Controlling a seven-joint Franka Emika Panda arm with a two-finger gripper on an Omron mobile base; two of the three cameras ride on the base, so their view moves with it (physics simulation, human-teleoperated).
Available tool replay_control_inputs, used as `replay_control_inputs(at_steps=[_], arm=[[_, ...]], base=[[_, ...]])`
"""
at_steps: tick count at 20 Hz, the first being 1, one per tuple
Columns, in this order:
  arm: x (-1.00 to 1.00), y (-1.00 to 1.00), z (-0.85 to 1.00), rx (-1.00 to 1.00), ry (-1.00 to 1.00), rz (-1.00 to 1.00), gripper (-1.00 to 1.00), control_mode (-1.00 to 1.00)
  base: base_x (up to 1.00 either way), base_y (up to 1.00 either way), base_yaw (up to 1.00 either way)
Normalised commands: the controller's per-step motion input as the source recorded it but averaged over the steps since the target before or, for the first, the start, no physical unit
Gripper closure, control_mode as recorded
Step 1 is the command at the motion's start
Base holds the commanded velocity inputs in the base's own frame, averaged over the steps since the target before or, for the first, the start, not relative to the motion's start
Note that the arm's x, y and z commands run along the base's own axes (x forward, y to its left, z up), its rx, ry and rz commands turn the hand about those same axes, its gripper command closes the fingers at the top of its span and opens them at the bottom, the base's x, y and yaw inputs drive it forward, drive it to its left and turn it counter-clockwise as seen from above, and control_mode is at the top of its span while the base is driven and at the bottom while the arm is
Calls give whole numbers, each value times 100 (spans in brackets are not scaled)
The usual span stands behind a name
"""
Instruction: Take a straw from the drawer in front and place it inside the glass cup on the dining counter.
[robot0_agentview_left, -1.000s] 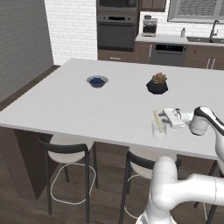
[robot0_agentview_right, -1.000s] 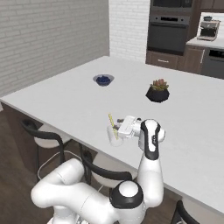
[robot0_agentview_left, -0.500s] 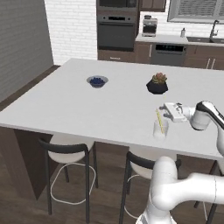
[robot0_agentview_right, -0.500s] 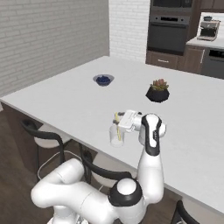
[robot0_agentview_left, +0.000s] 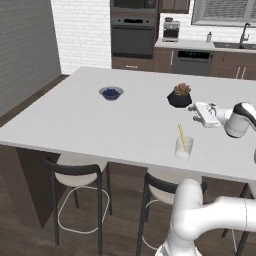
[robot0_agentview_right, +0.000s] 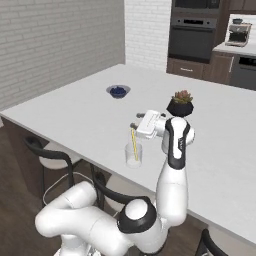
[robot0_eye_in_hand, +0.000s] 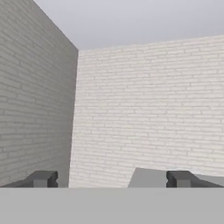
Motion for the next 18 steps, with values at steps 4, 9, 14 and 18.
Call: replay_control_inputs(at_steps=[4, 9, 14, 18], arm=[[-52, 0, 73, -1, -8, -9, -100, -100], [-49, 0, 76, -15, -1, -6, -100, -100], [-44, 1, 77, -20, -3, -7, -100, -100], [-40, 12, 71, -22, -4, -8, -100, -100]], base=[[0, 0, 0], [0, 0, 0], [0, 0, 0], [0, 0, 0]])
